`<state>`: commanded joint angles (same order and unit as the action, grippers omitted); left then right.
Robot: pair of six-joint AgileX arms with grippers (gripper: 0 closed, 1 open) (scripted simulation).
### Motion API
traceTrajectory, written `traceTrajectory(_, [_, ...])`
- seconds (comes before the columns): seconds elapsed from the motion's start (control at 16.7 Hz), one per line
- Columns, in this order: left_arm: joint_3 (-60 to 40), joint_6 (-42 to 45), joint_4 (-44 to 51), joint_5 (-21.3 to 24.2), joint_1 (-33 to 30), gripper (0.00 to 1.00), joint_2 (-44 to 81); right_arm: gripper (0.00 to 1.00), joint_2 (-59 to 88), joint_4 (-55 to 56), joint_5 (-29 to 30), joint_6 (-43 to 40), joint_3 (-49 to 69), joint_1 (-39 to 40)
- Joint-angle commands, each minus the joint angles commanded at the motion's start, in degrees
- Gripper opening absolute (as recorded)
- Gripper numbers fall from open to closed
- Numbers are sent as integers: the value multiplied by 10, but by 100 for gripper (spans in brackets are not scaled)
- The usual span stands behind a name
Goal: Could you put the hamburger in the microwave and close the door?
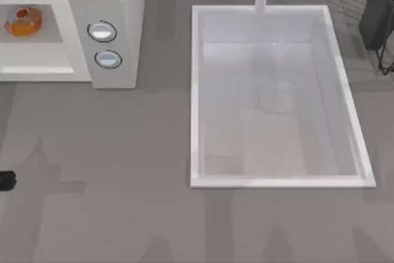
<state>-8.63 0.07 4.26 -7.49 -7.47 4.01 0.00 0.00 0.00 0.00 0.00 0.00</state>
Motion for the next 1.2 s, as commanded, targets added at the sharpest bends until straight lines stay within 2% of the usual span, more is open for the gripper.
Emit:
traceTrajectory(0.3, [-37, 1, 2, -66, -65, 0, 36, 100, 0, 0, 0, 0, 0, 0])
traceTrajectory(0.6, [-36, 1, 1, -64, -63, 0, 36, 100, 0, 0, 0, 0, 0, 0])
traceTrajectory(0.78, [-42, 1, -19, -32, -29, 0, 58, 100, 0, 0, 0, 0, 0, 0])
traceTrajectory(1.08, [-45, 1, -65, 60, 60, 0, 111, 100, 0, 0, 0, 0, 0, 0])
traceTrajectory(1.2, [-45, 1, -73, 72, 73, 0, 118, 100, 0, 0, 0, 0, 0, 0])
